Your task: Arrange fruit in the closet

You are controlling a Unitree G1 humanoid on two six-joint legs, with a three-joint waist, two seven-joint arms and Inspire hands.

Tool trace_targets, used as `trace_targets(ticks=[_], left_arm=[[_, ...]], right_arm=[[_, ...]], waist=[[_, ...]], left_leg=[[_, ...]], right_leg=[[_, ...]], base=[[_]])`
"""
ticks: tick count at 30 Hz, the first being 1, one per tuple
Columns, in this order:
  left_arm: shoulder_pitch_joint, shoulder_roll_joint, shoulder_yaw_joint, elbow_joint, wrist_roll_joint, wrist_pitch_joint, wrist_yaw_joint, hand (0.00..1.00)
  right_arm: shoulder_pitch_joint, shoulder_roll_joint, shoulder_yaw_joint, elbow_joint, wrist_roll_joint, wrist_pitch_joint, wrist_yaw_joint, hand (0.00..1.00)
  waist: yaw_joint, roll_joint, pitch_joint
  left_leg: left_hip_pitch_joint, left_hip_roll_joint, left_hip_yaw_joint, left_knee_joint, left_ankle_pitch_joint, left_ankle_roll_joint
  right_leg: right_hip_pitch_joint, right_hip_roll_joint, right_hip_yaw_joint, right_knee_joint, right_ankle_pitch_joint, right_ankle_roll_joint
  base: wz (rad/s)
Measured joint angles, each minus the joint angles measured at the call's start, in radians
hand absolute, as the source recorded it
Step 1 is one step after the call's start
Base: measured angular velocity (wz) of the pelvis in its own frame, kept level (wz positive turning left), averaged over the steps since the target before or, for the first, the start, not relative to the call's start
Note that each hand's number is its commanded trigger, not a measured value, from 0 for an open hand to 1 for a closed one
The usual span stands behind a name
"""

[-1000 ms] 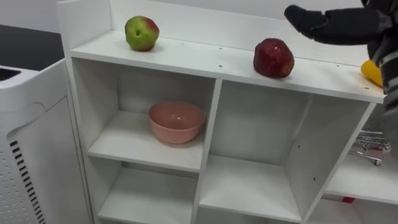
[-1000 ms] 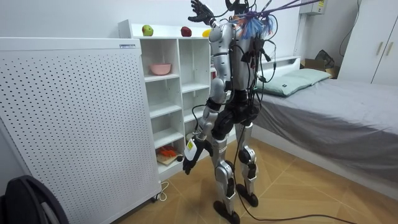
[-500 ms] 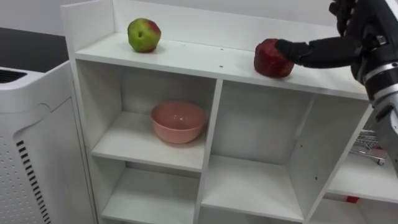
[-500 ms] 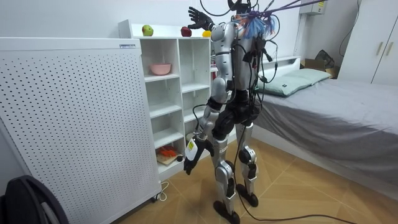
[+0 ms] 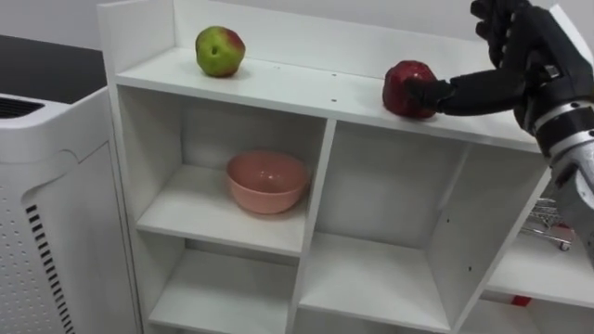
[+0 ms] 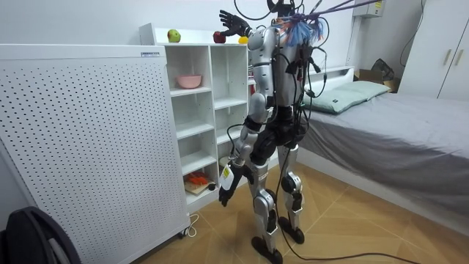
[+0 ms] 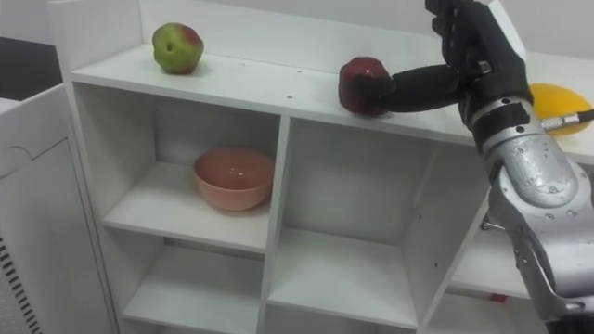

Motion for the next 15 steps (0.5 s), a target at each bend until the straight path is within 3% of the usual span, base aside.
trace_targets(ticks=[15], left_arm=[[0.002,0.000,0.000,-0.017,0.001,0.002,0.001,0.00]], right_arm=[[-0.050,0.000,0.008,-0.006,0.000,0.000,0.026,0.00]], waist=[[0.016,0.017,-0.0060]], left_leg=[[0.001,0.000,0.002,-0.002,0.000,0.000]], right_leg=[[-0.003,0.000,0.002,0.000,0.000,0.000]], base=[[0.00]])
